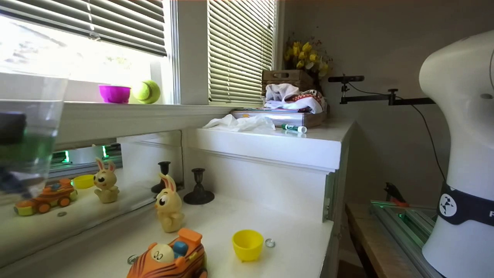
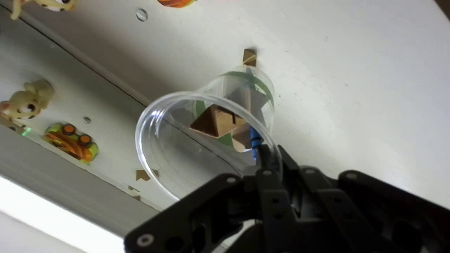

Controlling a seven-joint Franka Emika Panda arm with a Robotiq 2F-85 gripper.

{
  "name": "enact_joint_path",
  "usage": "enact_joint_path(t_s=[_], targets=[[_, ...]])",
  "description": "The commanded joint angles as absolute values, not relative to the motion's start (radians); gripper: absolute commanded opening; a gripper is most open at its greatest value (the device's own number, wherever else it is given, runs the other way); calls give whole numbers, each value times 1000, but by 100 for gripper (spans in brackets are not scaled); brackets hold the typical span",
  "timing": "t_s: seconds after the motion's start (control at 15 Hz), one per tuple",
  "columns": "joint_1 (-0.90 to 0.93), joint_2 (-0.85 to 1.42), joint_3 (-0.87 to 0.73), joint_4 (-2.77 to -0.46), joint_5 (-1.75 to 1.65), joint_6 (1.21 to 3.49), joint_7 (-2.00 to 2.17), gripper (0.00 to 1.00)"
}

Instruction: Move the clear cup to the top of the counter on the right.

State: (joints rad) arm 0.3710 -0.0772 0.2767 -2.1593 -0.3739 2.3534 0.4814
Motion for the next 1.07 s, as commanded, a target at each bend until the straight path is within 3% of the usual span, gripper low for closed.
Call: enact_joint_path(t_s=[0.0, 0.93, 1.0], targets=[[328, -220, 326, -2239, -422, 2296, 628, 1], [138, -695, 332, -2595, -335, 2275, 897, 1], [132, -598, 356, -2514, -352, 2275, 858, 6]])
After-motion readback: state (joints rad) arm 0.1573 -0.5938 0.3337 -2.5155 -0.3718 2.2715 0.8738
